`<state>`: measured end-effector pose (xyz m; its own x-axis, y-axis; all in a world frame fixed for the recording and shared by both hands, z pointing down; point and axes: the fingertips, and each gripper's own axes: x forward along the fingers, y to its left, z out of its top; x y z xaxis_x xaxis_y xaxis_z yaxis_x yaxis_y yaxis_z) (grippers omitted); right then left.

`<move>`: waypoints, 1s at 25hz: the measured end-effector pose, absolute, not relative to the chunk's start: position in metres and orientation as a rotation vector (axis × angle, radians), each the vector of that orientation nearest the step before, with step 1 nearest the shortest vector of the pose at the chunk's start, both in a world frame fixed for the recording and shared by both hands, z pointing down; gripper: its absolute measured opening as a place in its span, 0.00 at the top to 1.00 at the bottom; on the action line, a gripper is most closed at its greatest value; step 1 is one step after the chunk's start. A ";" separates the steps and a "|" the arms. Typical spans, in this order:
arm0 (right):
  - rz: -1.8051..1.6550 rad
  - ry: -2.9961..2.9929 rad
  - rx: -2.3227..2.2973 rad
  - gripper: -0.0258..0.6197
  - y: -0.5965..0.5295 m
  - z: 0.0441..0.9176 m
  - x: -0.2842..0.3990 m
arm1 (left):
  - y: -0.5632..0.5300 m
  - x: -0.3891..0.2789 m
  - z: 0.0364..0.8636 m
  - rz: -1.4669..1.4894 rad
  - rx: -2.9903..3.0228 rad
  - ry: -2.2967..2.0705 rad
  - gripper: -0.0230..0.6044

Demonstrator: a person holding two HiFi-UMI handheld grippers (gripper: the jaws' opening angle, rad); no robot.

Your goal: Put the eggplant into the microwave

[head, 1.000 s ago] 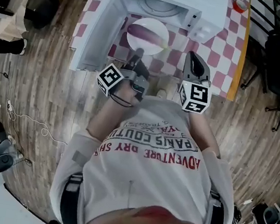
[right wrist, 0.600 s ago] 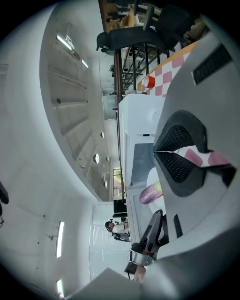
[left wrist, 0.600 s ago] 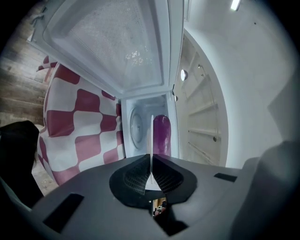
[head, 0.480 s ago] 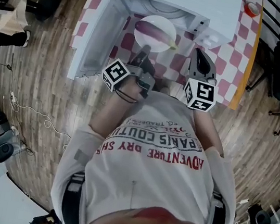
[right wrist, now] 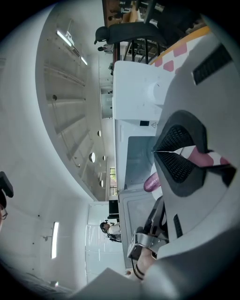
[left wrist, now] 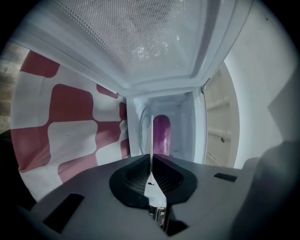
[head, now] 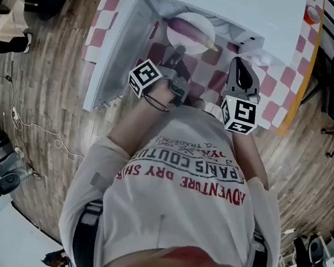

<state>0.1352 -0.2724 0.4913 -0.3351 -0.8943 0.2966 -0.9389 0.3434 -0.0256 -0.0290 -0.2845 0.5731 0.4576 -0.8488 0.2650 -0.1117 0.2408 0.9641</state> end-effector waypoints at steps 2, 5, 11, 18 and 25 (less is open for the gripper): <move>0.282 -2.385 1.632 0.92 -0.275 0.496 0.129 | -0.292 -0.029 0.582 -0.632 1.230 -0.996 0.91; 0.296 -2.380 1.607 0.92 -0.279 0.502 0.123 | -0.308 -0.030 0.591 -0.629 1.214 -0.996 0.91; 0.314 -2.384 1.578 0.92 -0.294 0.511 0.115 | -0.339 -0.029 0.604 -0.605 1.226 -1.001 0.91; 0.330 -2.374 1.572 0.92 -0.310 0.519 0.113 | -0.357 -0.021 0.615 -0.572 1.234 -1.002 0.91; 0.381 -2.377 1.547 0.92 -0.315 0.526 0.115 | -0.373 -0.016 0.625 -0.568 1.223 -1.020 0.91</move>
<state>0.1150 -0.3154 0.5259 -0.3877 -0.8440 0.3705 -0.9175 0.3919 -0.0675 -0.0156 -0.3730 0.6246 0.4658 -0.8223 0.3269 -0.1552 0.2878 0.9450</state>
